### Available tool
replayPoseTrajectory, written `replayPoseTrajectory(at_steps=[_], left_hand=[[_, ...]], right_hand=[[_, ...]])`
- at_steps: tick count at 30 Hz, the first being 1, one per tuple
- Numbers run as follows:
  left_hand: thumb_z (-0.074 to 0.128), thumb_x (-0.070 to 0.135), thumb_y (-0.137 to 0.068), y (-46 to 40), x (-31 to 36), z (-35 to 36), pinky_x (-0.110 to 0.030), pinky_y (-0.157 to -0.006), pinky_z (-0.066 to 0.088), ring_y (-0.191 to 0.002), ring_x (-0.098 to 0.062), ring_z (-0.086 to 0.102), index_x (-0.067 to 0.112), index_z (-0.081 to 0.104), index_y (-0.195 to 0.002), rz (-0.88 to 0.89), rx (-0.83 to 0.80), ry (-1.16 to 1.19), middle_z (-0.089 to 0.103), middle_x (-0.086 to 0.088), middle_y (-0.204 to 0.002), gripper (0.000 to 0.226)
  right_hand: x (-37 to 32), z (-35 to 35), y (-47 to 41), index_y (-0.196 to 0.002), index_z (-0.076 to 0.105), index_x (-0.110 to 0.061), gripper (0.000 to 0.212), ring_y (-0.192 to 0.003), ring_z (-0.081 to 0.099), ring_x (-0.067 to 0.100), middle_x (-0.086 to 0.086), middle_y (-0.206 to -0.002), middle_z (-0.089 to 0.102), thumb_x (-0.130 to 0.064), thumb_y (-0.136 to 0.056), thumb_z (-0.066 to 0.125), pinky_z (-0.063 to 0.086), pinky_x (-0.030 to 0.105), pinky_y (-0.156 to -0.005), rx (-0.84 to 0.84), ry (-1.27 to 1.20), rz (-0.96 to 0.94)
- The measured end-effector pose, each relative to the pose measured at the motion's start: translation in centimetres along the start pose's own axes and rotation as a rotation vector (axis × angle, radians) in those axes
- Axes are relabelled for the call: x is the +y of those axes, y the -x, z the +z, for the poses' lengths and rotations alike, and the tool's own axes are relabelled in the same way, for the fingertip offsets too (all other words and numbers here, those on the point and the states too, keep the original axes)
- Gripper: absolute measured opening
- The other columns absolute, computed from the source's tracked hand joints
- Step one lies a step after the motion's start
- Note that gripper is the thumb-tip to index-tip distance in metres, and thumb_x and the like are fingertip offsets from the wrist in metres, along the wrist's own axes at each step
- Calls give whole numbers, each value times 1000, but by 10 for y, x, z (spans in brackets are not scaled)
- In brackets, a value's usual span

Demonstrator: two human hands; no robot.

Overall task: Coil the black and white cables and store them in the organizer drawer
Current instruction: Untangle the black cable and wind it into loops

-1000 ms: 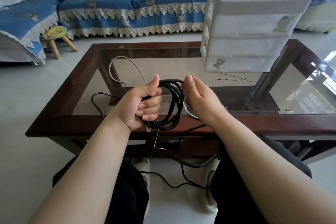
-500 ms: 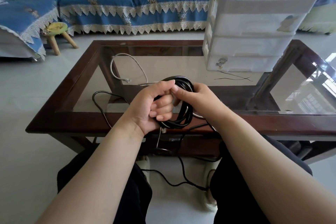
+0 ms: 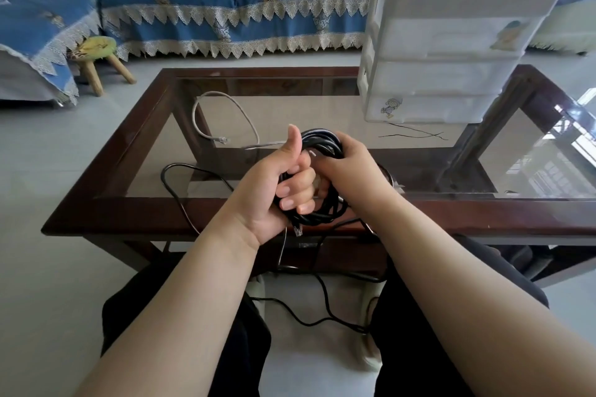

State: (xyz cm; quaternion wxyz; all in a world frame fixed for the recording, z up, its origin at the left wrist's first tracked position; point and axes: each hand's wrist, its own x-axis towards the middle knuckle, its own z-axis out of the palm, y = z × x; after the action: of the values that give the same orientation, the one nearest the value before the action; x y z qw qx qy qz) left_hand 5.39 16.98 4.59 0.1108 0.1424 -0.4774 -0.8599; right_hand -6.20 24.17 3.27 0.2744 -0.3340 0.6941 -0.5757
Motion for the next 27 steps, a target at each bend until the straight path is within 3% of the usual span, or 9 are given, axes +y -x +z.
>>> replayPoseTrajectory(at_steps=[4,9,13,17,20,23,27], left_hand=[[47,54,-90,0,-4,1,-24,-49,37,-37,-10,27,18,35,-61,42,11,-59,27,6,-40,47],[42,58,-90,3,-6,7,-23,-43,30,-35,-7,22,18,34,-61,111,50,-89,26,8,-38,50],[36,61,-86,6,-4,10,-22,-39,21,-33,-5,17,17,36,-62,138,72,-32,24,9,-38,50],[31,63,-88,7,-3,10,-21,-36,19,-32,-5,15,17,37,-61,145,73,-22,24,9,-38,53],[25,70,-87,5,0,11,-20,-34,17,-30,-5,15,17,35,-59,131,76,-8,23,9,-37,60],[35,71,-79,3,3,15,-19,-34,15,-28,-5,15,18,35,-57,119,100,17,23,8,-35,58],[43,58,-89,2,6,12,-18,-32,17,-27,-5,16,19,36,-54,104,161,43,22,8,-34,53]], right_hand=[[4,4,-7,-89,67,-23,9,-70,63,9,-5,-76,69,-22,-84,60,48,26,-65,129,237,-72],[1,6,-7,-60,53,-27,26,-56,50,5,-7,-59,59,-24,-85,60,39,23,-55,99,305,-71],[-1,6,-3,-79,61,-22,7,-68,58,13,-3,-73,66,-24,-86,60,46,28,-66,99,226,-134],[3,4,1,-89,59,-22,2,-67,56,9,-5,-72,63,-23,-88,59,44,24,-64,113,220,-218],[4,4,3,-87,58,-15,5,-62,54,9,-3,-69,61,-20,-87,59,43,27,-62,156,204,-246],[1,4,4,-80,54,-8,12,-52,48,3,-2,-62,54,-15,-86,59,41,22,-53,182,105,-243],[-1,-5,2,-83,57,-4,31,-64,53,12,8,-67,55,-34,-84,63,48,37,-64,35,55,-164]])
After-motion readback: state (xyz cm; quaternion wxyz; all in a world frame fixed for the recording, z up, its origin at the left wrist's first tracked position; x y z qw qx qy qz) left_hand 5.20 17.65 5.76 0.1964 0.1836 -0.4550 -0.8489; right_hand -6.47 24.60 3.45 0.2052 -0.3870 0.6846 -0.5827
